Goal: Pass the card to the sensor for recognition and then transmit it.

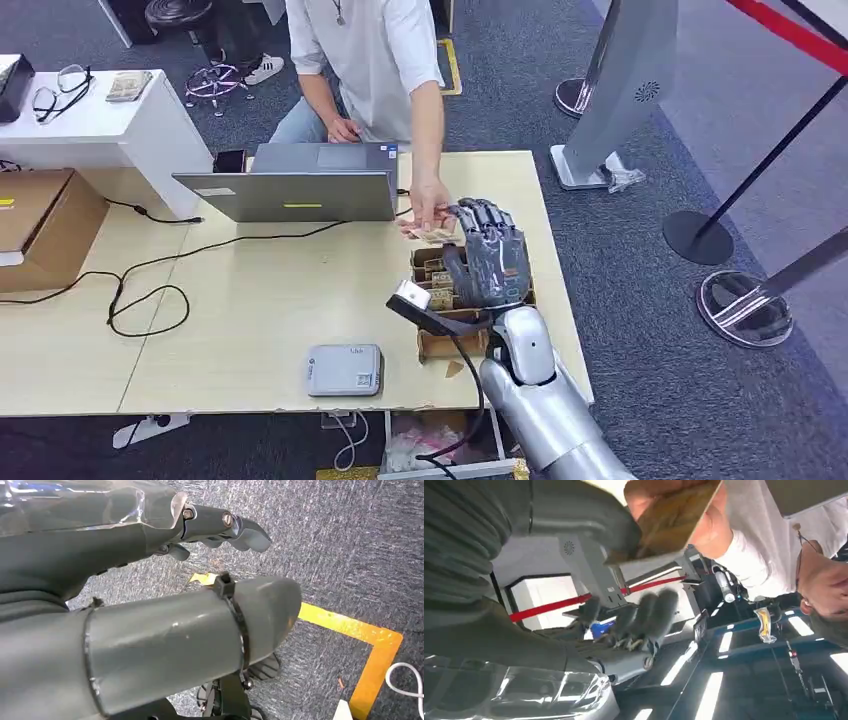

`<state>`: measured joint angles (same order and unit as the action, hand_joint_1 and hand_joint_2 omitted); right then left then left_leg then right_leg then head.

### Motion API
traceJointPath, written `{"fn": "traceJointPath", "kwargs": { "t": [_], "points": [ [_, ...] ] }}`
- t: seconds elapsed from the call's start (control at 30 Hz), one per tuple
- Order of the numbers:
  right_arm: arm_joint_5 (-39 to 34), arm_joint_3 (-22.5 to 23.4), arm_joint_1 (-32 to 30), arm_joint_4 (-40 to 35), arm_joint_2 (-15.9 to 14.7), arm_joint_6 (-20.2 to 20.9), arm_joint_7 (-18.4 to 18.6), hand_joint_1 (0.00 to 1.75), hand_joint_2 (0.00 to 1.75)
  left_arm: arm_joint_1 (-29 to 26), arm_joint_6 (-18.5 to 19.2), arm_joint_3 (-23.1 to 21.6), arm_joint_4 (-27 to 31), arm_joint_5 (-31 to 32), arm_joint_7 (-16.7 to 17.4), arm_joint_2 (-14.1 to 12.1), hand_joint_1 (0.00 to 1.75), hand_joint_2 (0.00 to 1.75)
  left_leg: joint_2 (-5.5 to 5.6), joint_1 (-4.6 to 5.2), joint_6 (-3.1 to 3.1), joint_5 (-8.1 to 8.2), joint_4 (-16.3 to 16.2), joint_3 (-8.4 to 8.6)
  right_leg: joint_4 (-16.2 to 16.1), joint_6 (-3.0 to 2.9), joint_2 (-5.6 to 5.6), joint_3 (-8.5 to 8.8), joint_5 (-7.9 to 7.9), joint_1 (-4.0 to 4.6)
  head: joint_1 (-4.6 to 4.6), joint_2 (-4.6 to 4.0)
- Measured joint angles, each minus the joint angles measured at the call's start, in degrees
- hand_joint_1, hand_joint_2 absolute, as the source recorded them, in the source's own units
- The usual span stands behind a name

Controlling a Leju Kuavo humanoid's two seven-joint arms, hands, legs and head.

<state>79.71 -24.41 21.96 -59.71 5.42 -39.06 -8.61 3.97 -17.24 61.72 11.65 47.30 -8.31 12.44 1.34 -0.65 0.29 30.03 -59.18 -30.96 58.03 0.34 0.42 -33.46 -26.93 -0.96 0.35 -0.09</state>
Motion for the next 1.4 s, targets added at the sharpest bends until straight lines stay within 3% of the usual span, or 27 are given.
{"fn": "traceJointPath", "kwargs": {
  "t": [1.1,1.2,1.3,1.4],
  "points": [
    [-3.3,-1.6,0.0,-1.6,0.0,2.0,-1.6,1.75,1.75,0.0,0.1,0.0,0.0,0.1,-0.1,0.0,0.0,0.0,0.0,0.0,0.0,0.0,0.0,0.0,0.0,0.0,0.0,0.0,0.0,0.0,0.0,0.0],
    [-10.3,-2.1,-0.2,-3.2,0.0,4.6,-5.3,1.75,1.75,0.0,0.1,0.0,0.0,0.0,-0.1,0.0,0.0,0.0,0.0,0.0,0.0,0.0,0.0,0.01,0.0,0.0,0.01,-0.01,0.0,0.0,0.0,0.0],
    [-21.3,-2.6,-1.1,-5.7,0.0,10.8,-9.4,1.75,1.75,0.0,0.1,0.0,0.0,-0.1,-0.2,0.0,0.0,0.0,0.0,0.0,0.0,0.0,0.0,0.01,0.0,0.0,0.0,-0.01,0.0,0.0,0.02,0.0],
    [-29.8,-2.8,-2.5,-7.9,-0.1,17.0,-11.3,1.75,1.75,0.0,0.3,0.0,0.0,-0.3,-0.2,0.0,0.0,0.0,0.0,0.0,0.0,0.0,0.0,0.01,0.0,0.0,0.01,-0.01,0.0,0.0,0.0,0.0]
  ]
}}
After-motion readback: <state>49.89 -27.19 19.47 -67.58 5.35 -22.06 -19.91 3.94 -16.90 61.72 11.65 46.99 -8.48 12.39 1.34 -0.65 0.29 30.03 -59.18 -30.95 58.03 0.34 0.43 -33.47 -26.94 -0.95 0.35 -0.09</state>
